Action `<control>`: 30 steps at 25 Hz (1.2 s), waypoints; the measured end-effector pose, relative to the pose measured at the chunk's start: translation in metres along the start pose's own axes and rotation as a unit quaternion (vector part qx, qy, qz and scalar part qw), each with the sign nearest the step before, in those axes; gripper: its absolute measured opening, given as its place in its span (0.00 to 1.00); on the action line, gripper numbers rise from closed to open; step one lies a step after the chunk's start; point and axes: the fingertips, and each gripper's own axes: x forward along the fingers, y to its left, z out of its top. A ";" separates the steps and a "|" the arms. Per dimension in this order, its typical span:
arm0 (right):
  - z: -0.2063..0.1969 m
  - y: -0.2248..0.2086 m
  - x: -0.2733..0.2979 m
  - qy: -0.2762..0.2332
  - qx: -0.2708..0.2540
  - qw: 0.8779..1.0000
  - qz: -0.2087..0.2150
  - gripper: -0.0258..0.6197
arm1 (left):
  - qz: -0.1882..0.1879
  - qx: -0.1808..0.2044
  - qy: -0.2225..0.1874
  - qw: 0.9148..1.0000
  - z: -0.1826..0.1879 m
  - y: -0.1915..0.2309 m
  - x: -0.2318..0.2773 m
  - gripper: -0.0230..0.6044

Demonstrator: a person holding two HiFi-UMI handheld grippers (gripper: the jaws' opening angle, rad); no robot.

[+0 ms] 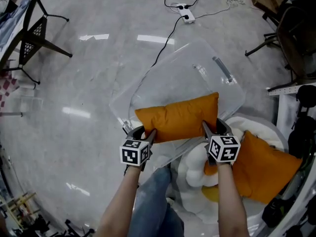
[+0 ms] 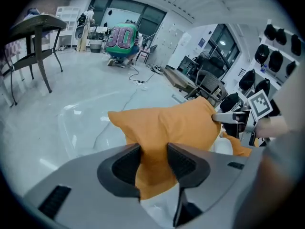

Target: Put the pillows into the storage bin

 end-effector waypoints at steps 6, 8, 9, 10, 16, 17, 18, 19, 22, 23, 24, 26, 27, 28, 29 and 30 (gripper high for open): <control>-0.011 -0.008 0.030 0.030 0.002 0.999 -0.030 0.47 | 0.050 0.021 0.059 0.997 -0.008 0.029 0.022 0.42; -0.010 -0.006 0.031 0.021 0.021 0.999 -0.026 0.54 | 0.048 0.021 0.060 0.997 -0.006 0.029 0.024 0.47; -0.009 -0.005 0.029 0.016 0.030 0.999 -0.023 0.55 | 0.045 0.019 0.058 0.997 -0.005 0.027 0.022 0.48; -0.007 -0.004 0.025 0.010 0.038 0.999 -0.022 0.56 | 0.042 0.018 0.056 0.997 -0.002 0.025 0.020 0.48; -0.004 -0.001 -0.015 -0.004 0.060 0.998 -0.026 0.57 | 0.025 0.036 0.053 0.998 0.016 0.003 -0.005 0.48; -0.003 -0.001 -0.024 -0.006 0.063 0.998 -0.029 0.57 | 0.020 0.041 0.053 0.998 0.020 -0.004 -0.010 0.48; -0.002 -0.002 -0.033 -0.010 0.067 0.997 -0.033 0.57 | 0.015 0.046 0.052 0.997 0.023 -0.012 -0.014 0.48; 0.000 -0.003 -0.042 -0.015 0.070 0.997 -0.036 0.57 | 0.009 0.054 0.052 0.997 0.027 -0.021 -0.019 0.48; 0.004 -0.013 -0.073 -0.034 0.085 0.995 -0.049 0.57 | -0.011 0.083 0.051 0.995 0.038 -0.056 -0.028 0.48; 0.003 -0.019 -0.085 -0.040 0.092 0.994 -0.054 0.57 | -0.019 0.093 0.051 0.994 0.041 -0.070 -0.030 0.48; 0.001 -0.026 -0.098 -0.045 0.099 0.992 -0.061 0.57 | -0.027 0.103 0.052 0.993 0.043 -0.086 -0.030 0.48; -0.009 -0.041 -0.125 -0.055 0.113 0.989 -0.075 0.57 | -0.044 0.121 0.053 0.990 0.042 -0.117 -0.029 0.48; -0.016 -0.048 -0.138 -0.059 0.119 0.988 -0.082 0.57 | -0.052 0.129 0.054 0.989 0.041 -0.133 -0.029 0.48; -0.024 -0.054 -0.150 -0.061 0.124 0.986 -0.088 0.57 | -0.059 0.139 0.055 0.987 0.038 -0.148 -0.029 0.48; -0.033 -0.061 -0.162 -0.063 0.129 0.985 -0.095 0.57 | -0.067 0.150 0.056 0.985 0.035 -0.162 -0.027 0.48; -0.042 -0.068 -0.173 -0.065 0.134 0.983 -0.103 0.57 | -0.075 0.161 0.059 0.982 0.032 -0.177 -0.025 0.48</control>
